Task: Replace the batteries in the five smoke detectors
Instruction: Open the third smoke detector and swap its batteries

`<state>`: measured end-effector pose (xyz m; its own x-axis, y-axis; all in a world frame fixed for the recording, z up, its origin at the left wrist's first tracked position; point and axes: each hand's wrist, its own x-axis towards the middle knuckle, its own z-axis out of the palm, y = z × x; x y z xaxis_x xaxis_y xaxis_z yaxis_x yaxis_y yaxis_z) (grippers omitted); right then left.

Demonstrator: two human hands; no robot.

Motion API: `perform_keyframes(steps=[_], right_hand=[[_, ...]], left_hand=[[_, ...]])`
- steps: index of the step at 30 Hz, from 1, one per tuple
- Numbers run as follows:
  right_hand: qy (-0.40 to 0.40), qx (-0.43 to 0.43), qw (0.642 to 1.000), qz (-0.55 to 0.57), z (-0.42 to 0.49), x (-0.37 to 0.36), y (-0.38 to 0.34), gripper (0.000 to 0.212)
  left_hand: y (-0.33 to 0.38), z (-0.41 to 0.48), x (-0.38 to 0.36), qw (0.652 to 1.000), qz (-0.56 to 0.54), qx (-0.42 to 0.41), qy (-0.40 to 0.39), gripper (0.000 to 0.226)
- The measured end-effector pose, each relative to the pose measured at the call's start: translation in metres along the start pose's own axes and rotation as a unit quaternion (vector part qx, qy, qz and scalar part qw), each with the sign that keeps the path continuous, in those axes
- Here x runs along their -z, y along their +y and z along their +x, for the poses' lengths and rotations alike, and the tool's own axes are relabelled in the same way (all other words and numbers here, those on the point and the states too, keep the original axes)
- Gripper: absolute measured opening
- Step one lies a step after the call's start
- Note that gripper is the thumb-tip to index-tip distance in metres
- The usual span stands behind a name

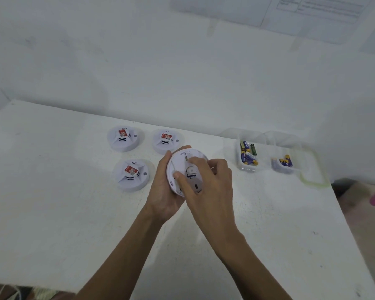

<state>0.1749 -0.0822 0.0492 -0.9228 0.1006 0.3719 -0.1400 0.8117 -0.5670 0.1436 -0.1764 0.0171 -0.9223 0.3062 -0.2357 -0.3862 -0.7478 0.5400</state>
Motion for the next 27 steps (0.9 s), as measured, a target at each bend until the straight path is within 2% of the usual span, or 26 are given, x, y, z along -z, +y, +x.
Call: perform_keyframes(steps=[3,8,15,22,27], right_hand=[[0.009,-0.015,1.0,0.002,-0.001,0.0,-0.003,0.05],[-0.054,-0.067,0.996,0.006,-0.001,0.002,-0.008,0.055],[-0.037,-0.092,0.995,0.023,-0.002,0.003,-0.017,0.056],[-0.027,-0.121,0.991,0.041,0.0,-0.002,-0.019,0.055],[-0.034,-0.145,0.987,0.055,0.001,-0.002,-0.019,0.053]], left_hand=[[0.0,-0.002,-0.002,1.0,0.004,-0.005,0.007,0.051],[-0.002,-0.005,-0.006,0.999,0.041,-0.023,-0.003,0.048],[-0.001,-0.005,-0.008,0.995,0.074,-0.06,0.002,0.056],[-0.002,-0.003,-0.01,0.99,0.106,-0.092,-0.002,0.044],[-0.001,-0.002,-0.01,0.988,0.122,-0.094,-0.005,0.047]])
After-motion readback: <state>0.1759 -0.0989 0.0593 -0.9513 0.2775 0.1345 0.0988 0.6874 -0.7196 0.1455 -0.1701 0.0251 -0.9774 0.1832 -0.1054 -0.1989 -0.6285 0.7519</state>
